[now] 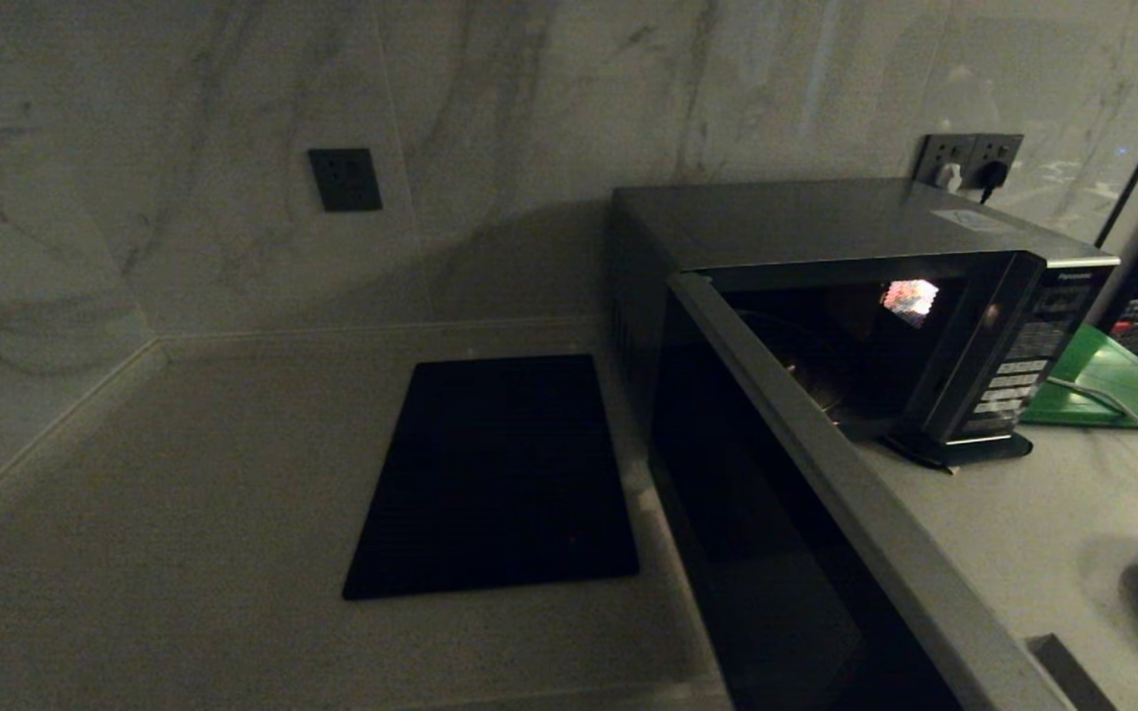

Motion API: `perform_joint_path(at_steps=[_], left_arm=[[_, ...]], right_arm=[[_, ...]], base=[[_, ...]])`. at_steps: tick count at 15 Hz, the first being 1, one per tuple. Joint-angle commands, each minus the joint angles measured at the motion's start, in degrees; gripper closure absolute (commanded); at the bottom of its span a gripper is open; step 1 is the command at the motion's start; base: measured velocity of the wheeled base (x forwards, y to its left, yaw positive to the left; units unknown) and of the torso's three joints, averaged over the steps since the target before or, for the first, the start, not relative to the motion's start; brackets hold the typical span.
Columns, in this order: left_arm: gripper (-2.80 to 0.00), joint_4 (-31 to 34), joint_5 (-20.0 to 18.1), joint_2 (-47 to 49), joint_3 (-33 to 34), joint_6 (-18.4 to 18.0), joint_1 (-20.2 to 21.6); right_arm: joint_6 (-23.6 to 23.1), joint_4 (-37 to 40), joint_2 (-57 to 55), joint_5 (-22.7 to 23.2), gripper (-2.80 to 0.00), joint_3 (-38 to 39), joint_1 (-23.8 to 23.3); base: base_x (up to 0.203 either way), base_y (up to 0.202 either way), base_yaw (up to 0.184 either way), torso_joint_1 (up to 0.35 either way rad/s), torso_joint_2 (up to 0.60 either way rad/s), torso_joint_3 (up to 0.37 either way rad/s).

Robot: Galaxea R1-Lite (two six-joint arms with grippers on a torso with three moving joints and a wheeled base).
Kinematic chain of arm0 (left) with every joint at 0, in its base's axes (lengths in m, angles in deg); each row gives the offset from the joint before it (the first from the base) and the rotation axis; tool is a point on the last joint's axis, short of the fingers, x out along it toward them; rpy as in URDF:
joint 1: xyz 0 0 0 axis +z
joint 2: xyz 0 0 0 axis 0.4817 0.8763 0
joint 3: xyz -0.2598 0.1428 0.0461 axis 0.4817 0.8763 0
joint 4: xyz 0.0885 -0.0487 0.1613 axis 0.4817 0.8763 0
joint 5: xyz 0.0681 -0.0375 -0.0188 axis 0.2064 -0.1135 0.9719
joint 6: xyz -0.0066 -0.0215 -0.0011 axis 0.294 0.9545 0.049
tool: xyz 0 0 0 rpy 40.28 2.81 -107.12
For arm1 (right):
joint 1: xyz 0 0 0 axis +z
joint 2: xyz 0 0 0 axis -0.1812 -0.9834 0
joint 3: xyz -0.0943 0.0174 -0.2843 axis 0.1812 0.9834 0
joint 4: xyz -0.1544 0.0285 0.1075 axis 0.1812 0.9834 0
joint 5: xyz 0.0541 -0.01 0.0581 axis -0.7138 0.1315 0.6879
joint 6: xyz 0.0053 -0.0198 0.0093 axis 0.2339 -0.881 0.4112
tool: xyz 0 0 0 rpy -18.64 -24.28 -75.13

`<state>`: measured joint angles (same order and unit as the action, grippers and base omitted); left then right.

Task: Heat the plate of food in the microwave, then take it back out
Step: Put the plate in the microwave oven

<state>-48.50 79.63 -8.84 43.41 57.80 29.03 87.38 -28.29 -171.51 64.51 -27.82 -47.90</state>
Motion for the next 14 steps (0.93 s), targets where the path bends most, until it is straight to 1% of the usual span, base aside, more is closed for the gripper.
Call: perform_joint_path(at_steps=[1,2,3,4,8,11,14], left_arm=[[0.00,0.0,0.1,0.1,0.0,0.0,0.0],[0.00,0.0,0.0,0.1,0.0,0.0,0.0],[0.00,0.0,0.0,0.1,0.0,0.0,0.0],[0.00,0.0,0.0,0.1,0.0,0.0,0.0],[0.00,0.0,0.0,0.1,0.0,0.0,0.0],[0.00,0.0,0.0,0.1,0.0,0.0,0.0],[0.00,0.0,0.0,0.1,0.0,0.0,0.0]], right_arm=[[0.2,2.8,-2.5,-2.1,-2.80,0.5,-1.2],[1.0,3.6,-3.4,-2.8,-2.80,0.5,-1.2],[3.5,3.7,-4.5,-3.6,-2.80,0.4,-1.2],[4.8,3.8,-5.5,-4.5,-2.80,0.3,-1.2],[6.3,3.6,-8.8,-6.9,-2.80,0.1,-1.2],[7.4,3.4,-11.0,-7.1,-2.80,0.1,-1.2],[9.2,0.6,-13.7,-7.2,-2.80,-0.4,-1.1]], base=[[0.000,0.000,0.000,0.000,0.00,0.000],[0.000,0.000,0.000,0.000,0.00,0.000],[0.000,0.000,0.000,0.000,0.00,0.000],[0.000,0.000,0.000,0.000,0.00,0.000],[0.000,0.000,0.000,0.000,0.00,0.000],[0.000,0.000,0.000,0.000,0.00,0.000],[0.000,0.000,0.000,0.000,0.00,0.000]])
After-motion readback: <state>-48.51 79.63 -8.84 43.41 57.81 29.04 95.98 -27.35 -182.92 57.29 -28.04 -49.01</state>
